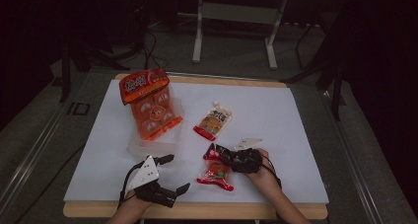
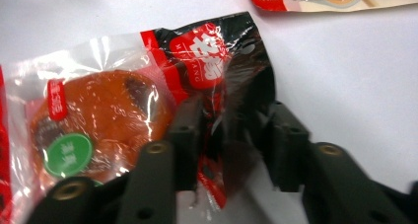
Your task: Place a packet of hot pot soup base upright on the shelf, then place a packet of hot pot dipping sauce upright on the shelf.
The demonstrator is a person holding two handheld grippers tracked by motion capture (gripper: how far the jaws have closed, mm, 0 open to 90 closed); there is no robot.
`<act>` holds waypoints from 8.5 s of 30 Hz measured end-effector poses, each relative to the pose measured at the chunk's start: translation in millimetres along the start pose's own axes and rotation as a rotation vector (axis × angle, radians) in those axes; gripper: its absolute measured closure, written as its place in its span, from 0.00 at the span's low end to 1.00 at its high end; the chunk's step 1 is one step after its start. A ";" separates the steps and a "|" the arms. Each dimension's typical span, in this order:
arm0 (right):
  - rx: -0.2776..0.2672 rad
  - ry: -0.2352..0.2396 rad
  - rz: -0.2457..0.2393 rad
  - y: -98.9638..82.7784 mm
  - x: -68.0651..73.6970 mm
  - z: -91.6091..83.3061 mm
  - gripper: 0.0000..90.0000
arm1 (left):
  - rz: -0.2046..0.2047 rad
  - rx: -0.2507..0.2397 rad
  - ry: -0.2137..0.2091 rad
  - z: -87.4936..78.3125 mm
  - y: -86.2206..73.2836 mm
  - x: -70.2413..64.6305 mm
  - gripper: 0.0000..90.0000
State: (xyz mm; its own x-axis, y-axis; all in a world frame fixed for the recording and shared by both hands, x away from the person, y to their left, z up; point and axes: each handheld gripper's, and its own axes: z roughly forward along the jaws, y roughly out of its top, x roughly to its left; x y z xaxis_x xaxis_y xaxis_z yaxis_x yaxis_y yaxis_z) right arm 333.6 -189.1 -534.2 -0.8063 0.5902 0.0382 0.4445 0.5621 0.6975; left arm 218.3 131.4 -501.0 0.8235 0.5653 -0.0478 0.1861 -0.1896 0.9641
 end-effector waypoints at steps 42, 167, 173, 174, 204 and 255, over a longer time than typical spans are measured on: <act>-0.282 0.147 -0.087 41.2 33.7 -94.9 1.00 | 0.003 0.017 -0.085 -9.1 28.4 -0.9 0.02; -0.425 0.196 -0.046 44.0 33.1 -112.3 0.17 | 0.117 -0.113 -0.029 -62.9 75.3 148.7 0.98; -0.425 0.198 -0.038 42.7 31.7 -111.7 0.17 | 0.122 -0.108 -0.007 -65.7 68.3 155.1 0.98; -0.424 0.200 -0.036 42.0 30.9 -111.3 0.17 | 0.105 -0.106 -0.010 -66.1 65.9 157.1 0.98; -0.412 0.208 -0.027 39.9 30.1 -104.8 0.17 | 0.048 -0.070 0.003 -61.3 11.3 158.8 0.89; -0.349 0.006 0.072 52.9 -24.2 -78.9 0.12 | 0.009 0.019 -0.113 -10.1 34.0 22.5 0.02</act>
State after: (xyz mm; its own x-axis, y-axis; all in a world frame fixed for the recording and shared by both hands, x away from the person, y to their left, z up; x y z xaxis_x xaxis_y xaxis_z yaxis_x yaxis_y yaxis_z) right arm 345.8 -219.3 -441.7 -0.7805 0.6173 0.0992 0.3409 0.2872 0.8951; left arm 237.8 145.8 -466.6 0.8802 0.4694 -0.0698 0.1880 -0.2098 0.9595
